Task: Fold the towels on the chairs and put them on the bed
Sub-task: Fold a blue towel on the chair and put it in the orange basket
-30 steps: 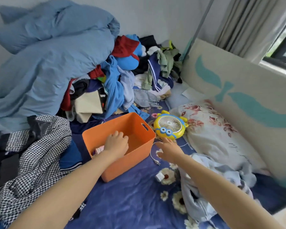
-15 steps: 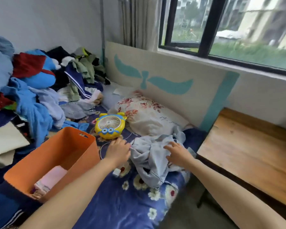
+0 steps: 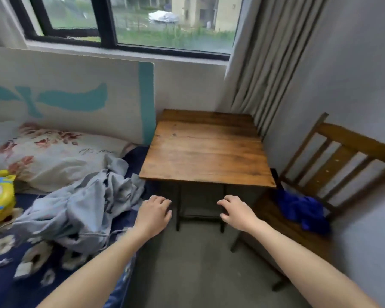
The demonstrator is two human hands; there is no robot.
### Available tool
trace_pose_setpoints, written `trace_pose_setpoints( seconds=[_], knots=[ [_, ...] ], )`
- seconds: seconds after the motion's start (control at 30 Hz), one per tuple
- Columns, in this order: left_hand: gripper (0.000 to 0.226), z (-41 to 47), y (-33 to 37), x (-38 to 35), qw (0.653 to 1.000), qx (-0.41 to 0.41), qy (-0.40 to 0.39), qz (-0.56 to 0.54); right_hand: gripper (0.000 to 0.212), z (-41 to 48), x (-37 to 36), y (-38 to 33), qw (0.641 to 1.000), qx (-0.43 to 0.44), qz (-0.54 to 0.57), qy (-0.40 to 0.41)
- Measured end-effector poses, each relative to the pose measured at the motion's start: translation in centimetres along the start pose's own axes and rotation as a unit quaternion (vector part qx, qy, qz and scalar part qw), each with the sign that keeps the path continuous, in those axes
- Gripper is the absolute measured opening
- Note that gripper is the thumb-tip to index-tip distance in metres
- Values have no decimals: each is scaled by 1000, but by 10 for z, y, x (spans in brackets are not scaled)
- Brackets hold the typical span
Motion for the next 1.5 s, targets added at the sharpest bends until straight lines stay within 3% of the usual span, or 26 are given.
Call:
trace_pose_setpoints(
  seconds=[0.27, 0.63, 0.83, 1.13, 1.5],
  knots=[
    [39, 115, 120, -53, 982, -169, -69, -42, 45, -53, -15, 163, 977, -210, 45, 8],
    [39, 240, 189, -94, 933, -315, -136, -106, 44, -65, -4, 248, 896, -425, 120, 41],
    [38, 256, 220, -120, 918, -342, -173, -101, 45, -77, -21, 258, 876, -459, 148, 19],
    [38, 293, 288, -153, 901, -365, -214, -98, 44, -66, -33, 330, 865, -468, 182, 19],
    [39, 357, 373, -210, 927, -245, -263, -107, 44, -16, -43, 469, 894, -400, 200, -24]
  ],
)
Point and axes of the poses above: each hand's wrist, its own z-axis towards the middle knuckle, its own x-axis out of the back of the hand, y = z × x, the point moved 4 cm from there along z, towards the middle knuckle, and after that the axes turned 12 degrees about -x, right-handed, at the moved point
